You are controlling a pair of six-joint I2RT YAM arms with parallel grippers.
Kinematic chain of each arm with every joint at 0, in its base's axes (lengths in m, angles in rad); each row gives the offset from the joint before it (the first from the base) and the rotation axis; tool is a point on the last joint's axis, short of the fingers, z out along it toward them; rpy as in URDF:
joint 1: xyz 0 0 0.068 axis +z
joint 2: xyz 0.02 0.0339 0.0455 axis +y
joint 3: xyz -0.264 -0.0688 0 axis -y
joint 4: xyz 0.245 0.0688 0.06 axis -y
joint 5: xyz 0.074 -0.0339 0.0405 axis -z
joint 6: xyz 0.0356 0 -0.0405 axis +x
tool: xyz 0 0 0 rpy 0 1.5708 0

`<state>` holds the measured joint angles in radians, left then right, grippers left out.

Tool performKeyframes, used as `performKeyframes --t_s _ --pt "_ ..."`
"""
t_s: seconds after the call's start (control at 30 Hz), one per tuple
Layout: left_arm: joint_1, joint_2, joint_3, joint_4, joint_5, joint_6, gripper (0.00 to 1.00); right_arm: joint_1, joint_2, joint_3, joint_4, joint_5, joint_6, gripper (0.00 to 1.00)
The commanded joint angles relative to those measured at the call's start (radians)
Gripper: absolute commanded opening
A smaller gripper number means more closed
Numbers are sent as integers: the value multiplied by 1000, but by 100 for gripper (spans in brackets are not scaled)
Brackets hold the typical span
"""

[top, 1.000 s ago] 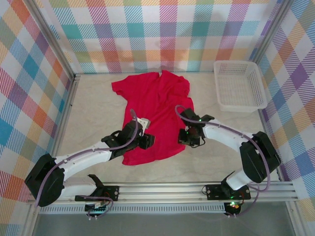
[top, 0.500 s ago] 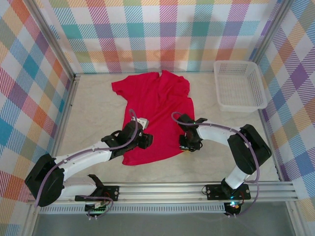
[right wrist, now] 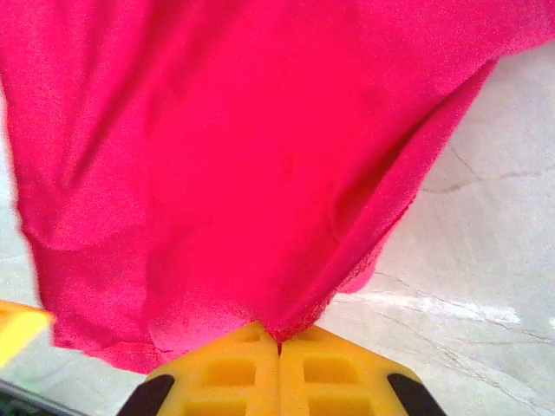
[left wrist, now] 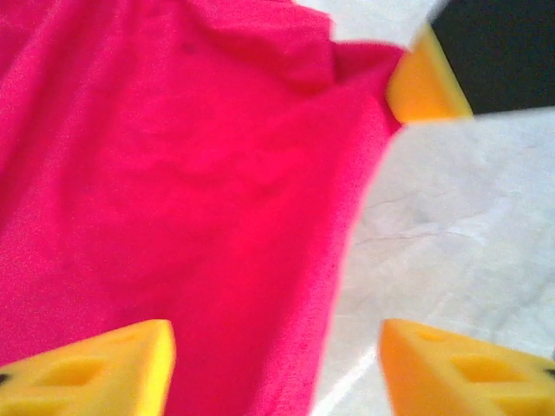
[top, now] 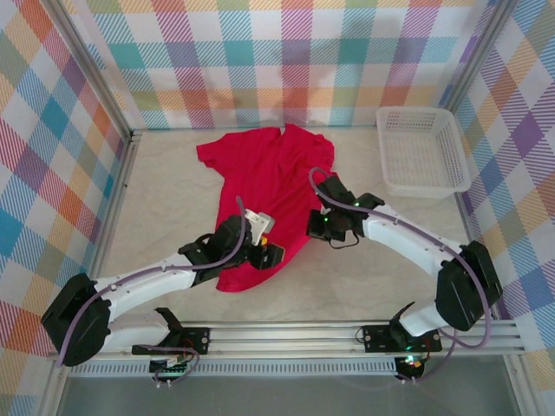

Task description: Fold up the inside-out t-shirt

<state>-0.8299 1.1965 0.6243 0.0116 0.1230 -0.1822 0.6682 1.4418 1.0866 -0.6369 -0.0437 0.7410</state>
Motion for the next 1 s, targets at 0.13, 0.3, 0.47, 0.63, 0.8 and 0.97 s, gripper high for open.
performKeyframes --t_s 0.13,0.3,0.47,0.63,0.8,0.97 --pt "-62 72 7 102 -3 47 75 2 10 102 -46 4 9 0" --pt "-74 134 8 132 -125 53 76 2 15 163 -55 1 14 0" --pt "-60 158 -15 190 -345 62 74 2 -29 194 -64 14 18 0" --pt "4 173 13 179 -352 38 64 1 -84 199 -64 22 26 0" --pt "54 216 37 135 -360 11 33 -1 -116 205 -76 32 24 0" --pt "102 196 31 96 -362 -20 25 -13 -152 202 -77 45 24 0"
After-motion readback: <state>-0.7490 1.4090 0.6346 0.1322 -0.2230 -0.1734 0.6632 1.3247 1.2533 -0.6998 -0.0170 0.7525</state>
